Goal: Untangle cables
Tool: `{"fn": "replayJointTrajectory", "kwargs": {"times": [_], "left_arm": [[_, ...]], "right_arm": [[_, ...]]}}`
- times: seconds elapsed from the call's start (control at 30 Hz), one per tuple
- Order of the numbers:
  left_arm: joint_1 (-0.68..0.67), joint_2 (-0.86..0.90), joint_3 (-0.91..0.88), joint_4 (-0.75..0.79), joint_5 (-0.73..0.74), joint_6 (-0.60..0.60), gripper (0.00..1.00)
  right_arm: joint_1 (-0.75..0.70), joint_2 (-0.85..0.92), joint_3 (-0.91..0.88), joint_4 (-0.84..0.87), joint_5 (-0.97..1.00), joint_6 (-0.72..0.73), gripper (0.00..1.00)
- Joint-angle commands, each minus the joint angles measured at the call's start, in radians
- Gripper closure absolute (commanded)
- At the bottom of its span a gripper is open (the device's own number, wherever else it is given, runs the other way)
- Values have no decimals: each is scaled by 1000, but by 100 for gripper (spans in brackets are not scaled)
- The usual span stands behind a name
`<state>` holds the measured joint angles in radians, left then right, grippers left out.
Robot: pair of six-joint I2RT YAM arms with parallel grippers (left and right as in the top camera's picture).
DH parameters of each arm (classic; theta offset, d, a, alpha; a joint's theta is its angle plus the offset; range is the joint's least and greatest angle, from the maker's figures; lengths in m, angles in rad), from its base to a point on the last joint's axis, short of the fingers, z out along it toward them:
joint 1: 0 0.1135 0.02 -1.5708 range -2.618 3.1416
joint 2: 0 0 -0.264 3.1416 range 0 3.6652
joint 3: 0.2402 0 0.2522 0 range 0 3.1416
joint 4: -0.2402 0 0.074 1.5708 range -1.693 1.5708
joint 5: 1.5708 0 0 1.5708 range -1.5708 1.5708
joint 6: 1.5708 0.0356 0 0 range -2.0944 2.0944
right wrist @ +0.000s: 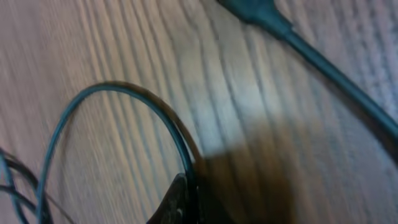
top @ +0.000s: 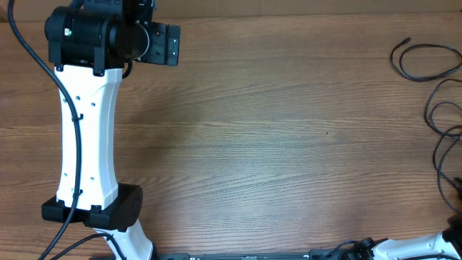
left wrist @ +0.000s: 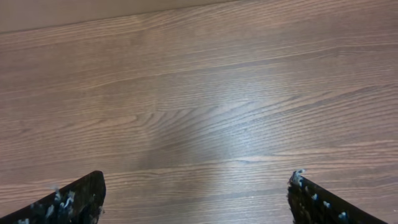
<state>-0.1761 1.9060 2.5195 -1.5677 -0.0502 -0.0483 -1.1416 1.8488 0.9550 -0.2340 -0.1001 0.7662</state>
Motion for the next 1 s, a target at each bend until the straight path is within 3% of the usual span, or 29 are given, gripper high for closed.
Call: {"fn": "replayJointTrajectory", "kwargs": {"times": [0.0, 0.07, 0.1, 0.13, 0.23, 0.47, 0.6, 0.73, 0.87, 0.97], "left_arm": [[-1, 3, 0, -2, 25, 19, 13], [-1, 3, 0, -2, 25, 20, 26], [-1, 3, 0, -1, 25, 30, 27], [-1, 3, 0, -1, 25, 51, 26], [-1, 3, 0, 2, 23, 71, 0], [-1, 3, 16, 95, 22, 68, 0], [-1, 2, 42, 160, 25, 43, 0], [-1, 2, 44, 172, 25, 41, 0], [-1, 2, 43, 152, 24, 62, 0], [-1, 2, 43, 141, 13, 80, 0]], "right_arm": [[9, -2, -34, 18, 21, 64, 89], [10, -2, -34, 35, 2, 64, 27], [10, -3, -33, 49, -21, 61, 18], [10, -3, -26, 78, -98, 25, 0], [10, -21, 12, 113, -312, -5, 0], [106, -309, 30, 284, -341, -3, 0], [216, -544, 41, 375, -166, -48, 0], [294, -650, 47, 294, 91, -121, 0], [276, -634, 47, 115, 105, -121, 0], [279, -605, 46, 59, 87, -211, 0]]}}
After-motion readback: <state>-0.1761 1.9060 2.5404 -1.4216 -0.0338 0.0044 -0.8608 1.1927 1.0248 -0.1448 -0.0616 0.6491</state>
